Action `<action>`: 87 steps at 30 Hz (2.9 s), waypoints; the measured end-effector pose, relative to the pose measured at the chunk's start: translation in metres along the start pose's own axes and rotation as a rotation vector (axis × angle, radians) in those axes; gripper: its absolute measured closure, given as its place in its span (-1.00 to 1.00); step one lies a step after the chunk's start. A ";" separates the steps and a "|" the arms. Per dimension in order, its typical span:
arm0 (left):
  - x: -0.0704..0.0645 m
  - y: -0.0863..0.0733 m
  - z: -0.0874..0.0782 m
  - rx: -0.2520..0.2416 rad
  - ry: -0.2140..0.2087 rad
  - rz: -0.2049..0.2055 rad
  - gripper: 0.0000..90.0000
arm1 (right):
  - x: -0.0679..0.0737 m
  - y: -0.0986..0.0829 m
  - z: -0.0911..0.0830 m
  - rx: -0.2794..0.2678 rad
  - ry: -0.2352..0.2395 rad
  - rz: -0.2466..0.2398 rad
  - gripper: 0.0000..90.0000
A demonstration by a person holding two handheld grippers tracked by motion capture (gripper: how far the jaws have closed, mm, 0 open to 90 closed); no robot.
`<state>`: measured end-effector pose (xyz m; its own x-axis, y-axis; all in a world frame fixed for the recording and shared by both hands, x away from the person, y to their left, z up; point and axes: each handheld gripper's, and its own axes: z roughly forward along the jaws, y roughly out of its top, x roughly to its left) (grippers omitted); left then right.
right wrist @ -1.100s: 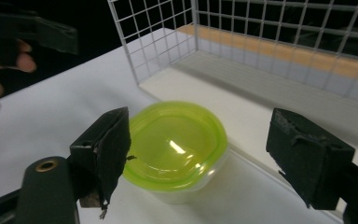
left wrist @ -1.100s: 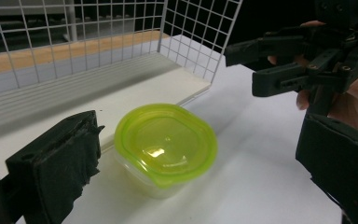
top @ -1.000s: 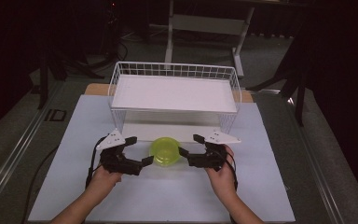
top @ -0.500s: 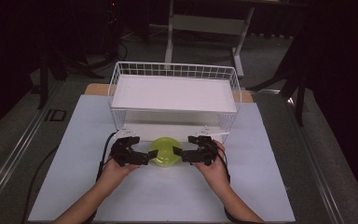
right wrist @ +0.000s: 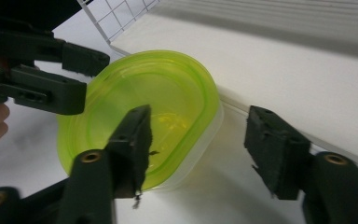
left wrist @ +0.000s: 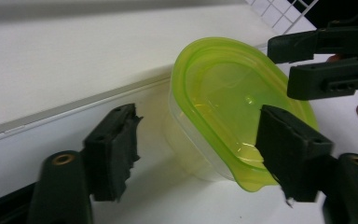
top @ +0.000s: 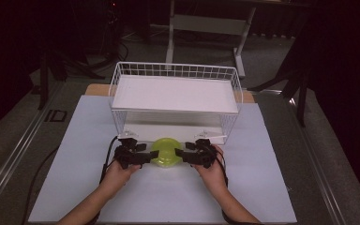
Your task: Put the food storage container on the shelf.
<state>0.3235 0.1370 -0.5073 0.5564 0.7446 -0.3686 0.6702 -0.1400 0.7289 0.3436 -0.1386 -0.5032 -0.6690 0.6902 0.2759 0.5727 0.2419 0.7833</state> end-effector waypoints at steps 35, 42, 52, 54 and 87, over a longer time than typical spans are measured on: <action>-0.024 -0.004 -0.012 0.107 -0.026 -0.038 0.70 | 0.013 -0.009 -0.017 0.076 0.035 0.090 0.63; -0.036 -0.003 -0.019 0.064 0.012 0.005 0.80 | 0.018 -0.007 -0.029 0.038 0.044 0.119 0.79; -0.035 0.021 -0.025 -0.036 -0.007 0.043 0.81 | 0.022 0.020 -0.044 -0.026 0.000 0.079 0.79; -0.033 0.025 -0.024 -0.060 -0.014 0.045 0.81 | 0.021 0.025 -0.045 -0.036 -0.006 0.088 0.79; 0.008 0.039 0.029 -0.091 0.000 0.032 0.75 | -0.026 0.024 0.003 -0.065 -0.066 0.172 0.70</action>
<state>0.3684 0.1183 -0.4981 0.5769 0.7406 -0.3444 0.6048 -0.1040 0.7896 0.3759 -0.1487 -0.4929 -0.5302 0.7611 0.3736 0.6430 0.0736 0.7623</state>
